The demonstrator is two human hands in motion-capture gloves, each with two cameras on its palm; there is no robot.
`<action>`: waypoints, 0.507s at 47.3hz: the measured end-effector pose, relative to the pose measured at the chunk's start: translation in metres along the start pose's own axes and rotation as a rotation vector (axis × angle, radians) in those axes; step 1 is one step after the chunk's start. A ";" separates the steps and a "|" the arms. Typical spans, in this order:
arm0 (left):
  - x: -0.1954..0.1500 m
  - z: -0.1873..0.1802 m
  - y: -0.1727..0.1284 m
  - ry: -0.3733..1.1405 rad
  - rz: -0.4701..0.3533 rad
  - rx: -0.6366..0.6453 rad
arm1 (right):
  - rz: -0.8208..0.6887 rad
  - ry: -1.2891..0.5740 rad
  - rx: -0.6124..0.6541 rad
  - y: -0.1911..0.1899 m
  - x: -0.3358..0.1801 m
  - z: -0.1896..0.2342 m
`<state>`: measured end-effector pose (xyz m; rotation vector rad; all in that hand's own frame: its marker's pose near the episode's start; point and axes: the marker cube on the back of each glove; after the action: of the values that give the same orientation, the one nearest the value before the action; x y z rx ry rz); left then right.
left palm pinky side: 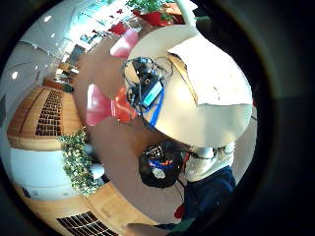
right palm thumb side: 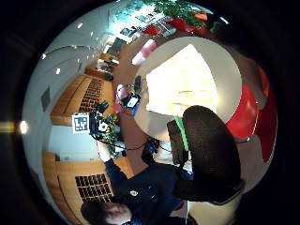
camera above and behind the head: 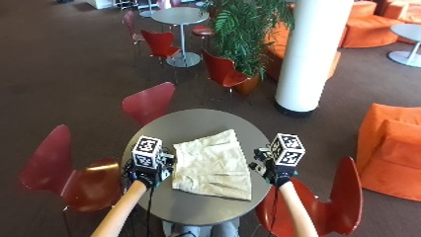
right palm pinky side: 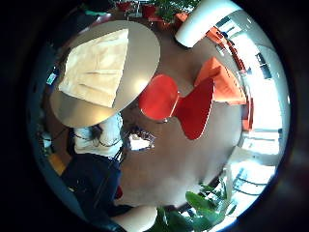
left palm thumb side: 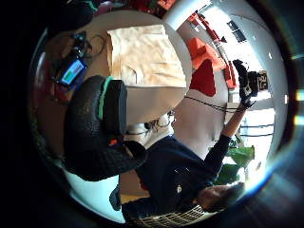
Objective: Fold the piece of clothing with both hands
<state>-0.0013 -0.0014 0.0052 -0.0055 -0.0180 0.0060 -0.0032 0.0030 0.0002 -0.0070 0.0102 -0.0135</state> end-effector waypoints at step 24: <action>-0.009 0.029 -0.011 -0.043 0.025 -0.054 | -0.063 0.040 -0.078 -0.011 -0.025 0.021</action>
<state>-0.0105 -0.0123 0.0343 -0.0591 -0.0610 0.0306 -0.0280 -0.0076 0.0215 -0.0848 0.0510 -0.0758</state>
